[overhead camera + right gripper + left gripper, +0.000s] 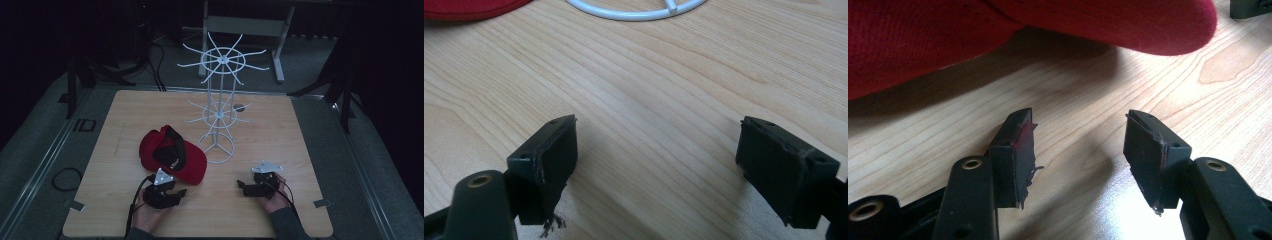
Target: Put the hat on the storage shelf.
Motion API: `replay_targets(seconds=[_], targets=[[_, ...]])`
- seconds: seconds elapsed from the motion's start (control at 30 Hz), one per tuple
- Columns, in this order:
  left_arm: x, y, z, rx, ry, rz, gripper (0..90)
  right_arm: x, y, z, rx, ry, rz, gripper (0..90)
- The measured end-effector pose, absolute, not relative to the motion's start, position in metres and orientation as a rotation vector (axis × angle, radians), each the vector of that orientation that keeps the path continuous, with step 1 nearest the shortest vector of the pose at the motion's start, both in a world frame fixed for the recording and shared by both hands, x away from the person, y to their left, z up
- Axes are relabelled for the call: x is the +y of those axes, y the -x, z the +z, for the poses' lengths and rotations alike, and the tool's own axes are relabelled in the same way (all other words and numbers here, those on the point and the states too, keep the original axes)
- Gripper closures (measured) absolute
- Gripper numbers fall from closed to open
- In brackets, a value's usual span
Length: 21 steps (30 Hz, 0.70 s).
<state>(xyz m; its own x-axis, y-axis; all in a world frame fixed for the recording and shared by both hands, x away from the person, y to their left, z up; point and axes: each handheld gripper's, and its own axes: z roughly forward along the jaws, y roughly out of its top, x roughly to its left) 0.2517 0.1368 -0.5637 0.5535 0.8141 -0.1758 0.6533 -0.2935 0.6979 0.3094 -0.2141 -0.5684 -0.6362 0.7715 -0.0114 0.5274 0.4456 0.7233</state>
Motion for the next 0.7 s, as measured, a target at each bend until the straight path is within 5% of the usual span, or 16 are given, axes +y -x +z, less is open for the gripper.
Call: replay_targets(seconds=[0.7], targets=[[0.115, -0.246, -0.565, 1.219, -1.976, 0.283, 47.1, -0.214, -0.309, -0.568, 2.362, -1.107, 1.004, 16.7]])
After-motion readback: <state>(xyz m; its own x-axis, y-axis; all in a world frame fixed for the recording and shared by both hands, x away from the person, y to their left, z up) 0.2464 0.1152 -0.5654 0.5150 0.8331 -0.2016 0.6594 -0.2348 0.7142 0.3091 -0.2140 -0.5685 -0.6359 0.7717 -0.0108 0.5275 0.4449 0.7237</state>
